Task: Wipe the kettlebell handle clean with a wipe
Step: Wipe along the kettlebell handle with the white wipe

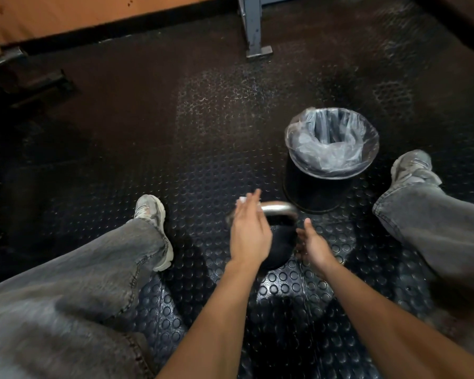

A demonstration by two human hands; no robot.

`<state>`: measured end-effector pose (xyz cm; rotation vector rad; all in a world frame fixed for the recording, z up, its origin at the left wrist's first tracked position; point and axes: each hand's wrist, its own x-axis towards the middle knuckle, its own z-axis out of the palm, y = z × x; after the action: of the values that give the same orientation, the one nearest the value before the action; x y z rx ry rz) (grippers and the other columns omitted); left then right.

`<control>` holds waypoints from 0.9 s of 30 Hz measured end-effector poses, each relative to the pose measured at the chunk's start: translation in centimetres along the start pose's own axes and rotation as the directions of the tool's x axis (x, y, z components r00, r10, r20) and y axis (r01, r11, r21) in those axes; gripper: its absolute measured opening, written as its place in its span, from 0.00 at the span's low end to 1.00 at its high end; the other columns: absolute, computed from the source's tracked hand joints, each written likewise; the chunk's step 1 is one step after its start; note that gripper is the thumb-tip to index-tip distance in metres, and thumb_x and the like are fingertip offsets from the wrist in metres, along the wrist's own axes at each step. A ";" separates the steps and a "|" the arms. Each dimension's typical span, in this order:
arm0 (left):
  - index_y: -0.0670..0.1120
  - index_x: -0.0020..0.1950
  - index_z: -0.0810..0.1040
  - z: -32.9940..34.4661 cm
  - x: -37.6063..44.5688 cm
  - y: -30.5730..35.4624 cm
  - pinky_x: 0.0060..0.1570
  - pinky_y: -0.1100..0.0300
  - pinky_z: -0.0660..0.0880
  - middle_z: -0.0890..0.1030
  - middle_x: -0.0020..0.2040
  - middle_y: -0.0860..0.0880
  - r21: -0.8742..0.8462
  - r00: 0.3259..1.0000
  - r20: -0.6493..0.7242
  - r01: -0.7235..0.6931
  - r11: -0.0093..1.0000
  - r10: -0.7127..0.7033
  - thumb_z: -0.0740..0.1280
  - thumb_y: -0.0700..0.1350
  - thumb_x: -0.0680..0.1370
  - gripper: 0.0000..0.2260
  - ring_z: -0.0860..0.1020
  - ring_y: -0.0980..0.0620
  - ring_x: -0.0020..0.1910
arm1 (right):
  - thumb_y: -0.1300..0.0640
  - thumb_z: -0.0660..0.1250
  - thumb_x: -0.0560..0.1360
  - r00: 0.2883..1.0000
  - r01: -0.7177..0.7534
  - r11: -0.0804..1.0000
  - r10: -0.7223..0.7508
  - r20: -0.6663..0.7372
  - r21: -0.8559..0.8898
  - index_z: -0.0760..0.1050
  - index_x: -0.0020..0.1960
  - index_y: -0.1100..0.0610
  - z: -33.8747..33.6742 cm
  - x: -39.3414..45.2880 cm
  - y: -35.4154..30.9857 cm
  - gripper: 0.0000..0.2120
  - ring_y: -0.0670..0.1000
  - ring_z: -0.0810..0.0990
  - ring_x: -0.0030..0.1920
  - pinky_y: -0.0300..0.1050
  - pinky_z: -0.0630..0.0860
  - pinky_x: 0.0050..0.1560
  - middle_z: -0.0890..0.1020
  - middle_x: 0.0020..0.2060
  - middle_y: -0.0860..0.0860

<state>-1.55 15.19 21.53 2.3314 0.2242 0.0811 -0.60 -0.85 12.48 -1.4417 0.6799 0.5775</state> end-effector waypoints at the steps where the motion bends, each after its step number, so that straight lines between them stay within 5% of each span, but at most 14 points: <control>1: 0.52 0.79 0.63 0.1 -0.4 0.4 0.77 0.51 0.59 0.66 0.78 0.51 0.021 0.996 0.053 -0.066 0.998 0.065 0.54 0.48 0.85 0.21 0.57 0.50 0.79 | 0.29 0.51 0.78 1.000 -0.001 1.000 0.001 -0.005 -0.016 0.77 0.63 0.51 -0.1 0.2 0.2 0.31 0.53 0.82 0.51 0.48 0.74 0.46 0.85 0.52 0.49; 4: 0.56 0.80 0.60 0.2 -2.6 -0.7 0.77 0.53 0.58 0.62 0.79 0.58 -0.030 0.998 0.053 -0.044 0.999 0.046 0.52 0.51 0.86 0.21 0.54 0.55 0.79 | 0.31 0.50 0.80 1.000 -0.009 1.000 0.009 0.009 0.008 0.75 0.65 0.53 -0.1 0.2 0.2 0.31 0.52 0.80 0.52 0.50 0.76 0.51 0.82 0.56 0.49; 9: 0.55 0.80 0.58 -0.3 -2.1 -2.7 0.71 0.56 0.67 0.72 0.75 0.50 -0.215 0.940 -0.177 0.252 0.944 -0.291 0.52 0.50 0.86 0.22 0.70 0.46 0.73 | 0.37 0.49 0.83 0.999 -0.007 0.999 0.006 0.032 0.039 0.75 0.55 0.51 0.1 -0.2 -0.1 0.23 0.48 0.79 0.51 0.50 0.75 0.54 0.80 0.48 0.43; 13: 0.51 0.77 0.66 -0.2 0.4 -0.8 0.75 0.48 0.63 0.69 0.76 0.47 -0.058 0.979 -0.097 0.177 0.983 -0.181 0.55 0.45 0.85 0.20 0.64 0.44 0.77 | 0.37 0.50 0.83 1.000 0.012 0.999 -0.013 0.018 0.031 0.76 0.48 0.48 0.2 -0.4 -0.2 0.21 0.45 0.79 0.47 0.50 0.75 0.54 0.81 0.47 0.44; 18: 0.54 0.79 0.63 0.1 -1.1 -0.3 0.75 0.56 0.57 0.66 0.78 0.56 -0.005 0.991 0.093 -0.092 0.996 0.092 0.54 0.48 0.85 0.21 0.53 0.54 0.80 | 0.33 0.51 0.81 1.000 0.016 1.000 -0.016 0.003 0.003 0.76 0.58 0.50 0.0 0.1 0.2 0.26 0.50 0.81 0.50 0.48 0.76 0.47 0.84 0.54 0.51; 22: 0.59 0.80 0.58 -0.1 -3.6 -2.4 0.76 0.55 0.58 0.63 0.78 0.60 -0.170 0.995 -0.055 0.077 0.982 -0.087 0.53 0.51 0.86 0.21 0.55 0.56 0.79 | 0.36 0.50 0.82 1.000 0.000 0.999 -0.001 0.026 0.034 0.74 0.66 0.54 0.0 0.0 0.1 0.27 0.49 0.79 0.53 0.49 0.77 0.49 0.80 0.59 0.49; 27: 0.53 0.79 0.62 0.1 -0.5 -1.8 0.76 0.47 0.61 0.68 0.77 0.49 -0.184 0.964 -0.148 0.193 0.964 -0.221 0.54 0.48 0.85 0.20 0.62 0.46 0.78 | 0.37 0.50 0.83 1.000 -0.002 1.000 0.002 0.020 0.015 0.73 0.68 0.55 0.1 -0.6 -0.3 0.28 0.51 0.78 0.57 0.46 0.77 0.48 0.79 0.57 0.48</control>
<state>-2.29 16.23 20.16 2.1207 0.5248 0.1849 -0.82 -0.77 13.12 -1.4199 0.6688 0.5870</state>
